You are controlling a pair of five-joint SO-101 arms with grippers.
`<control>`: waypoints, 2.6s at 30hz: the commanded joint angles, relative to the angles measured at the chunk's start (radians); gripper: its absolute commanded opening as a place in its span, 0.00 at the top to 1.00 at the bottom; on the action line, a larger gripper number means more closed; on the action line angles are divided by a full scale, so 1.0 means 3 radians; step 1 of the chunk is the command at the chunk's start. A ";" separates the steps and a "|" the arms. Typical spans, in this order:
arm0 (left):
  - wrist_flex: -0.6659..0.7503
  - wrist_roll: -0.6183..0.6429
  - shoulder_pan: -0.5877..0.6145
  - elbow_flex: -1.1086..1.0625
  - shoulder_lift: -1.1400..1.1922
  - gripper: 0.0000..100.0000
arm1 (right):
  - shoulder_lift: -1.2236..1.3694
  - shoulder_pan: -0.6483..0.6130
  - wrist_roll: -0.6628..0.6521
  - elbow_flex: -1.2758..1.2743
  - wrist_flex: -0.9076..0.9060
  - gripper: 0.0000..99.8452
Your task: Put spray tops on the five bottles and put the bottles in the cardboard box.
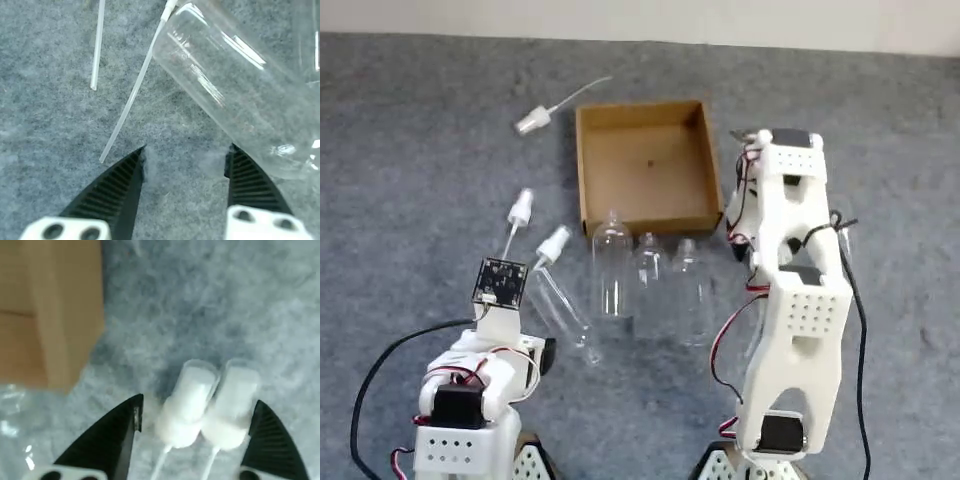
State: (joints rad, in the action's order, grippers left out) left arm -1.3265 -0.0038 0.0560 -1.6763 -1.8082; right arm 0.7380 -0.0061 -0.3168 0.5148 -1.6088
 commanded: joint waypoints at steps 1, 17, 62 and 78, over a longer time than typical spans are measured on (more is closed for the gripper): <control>-0.0020 -0.0005 -0.0059 -0.0064 -0.0023 0.77 | -0.0023 -0.0033 0.0046 0.0043 0.0090 0.78; -0.0020 -0.0005 -0.0054 -0.0064 -0.0023 0.77 | -0.0105 -0.0049 0.0087 0.0355 -0.0279 0.96; 0.0000 -0.0005 -0.0043 -0.0064 -0.0023 0.77 | 0.0176 -0.0182 0.0419 0.0182 0.0064 1.00; 0.0450 -0.0762 0.1706 -0.0018 -0.0028 0.77 | -0.1424 -0.0606 0.0721 0.0176 -0.0156 1.00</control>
State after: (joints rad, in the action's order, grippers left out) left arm -1.3188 -0.0330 0.2969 -1.6763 -1.8082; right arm 0.4419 -0.1135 -0.1435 0.5623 -1.6410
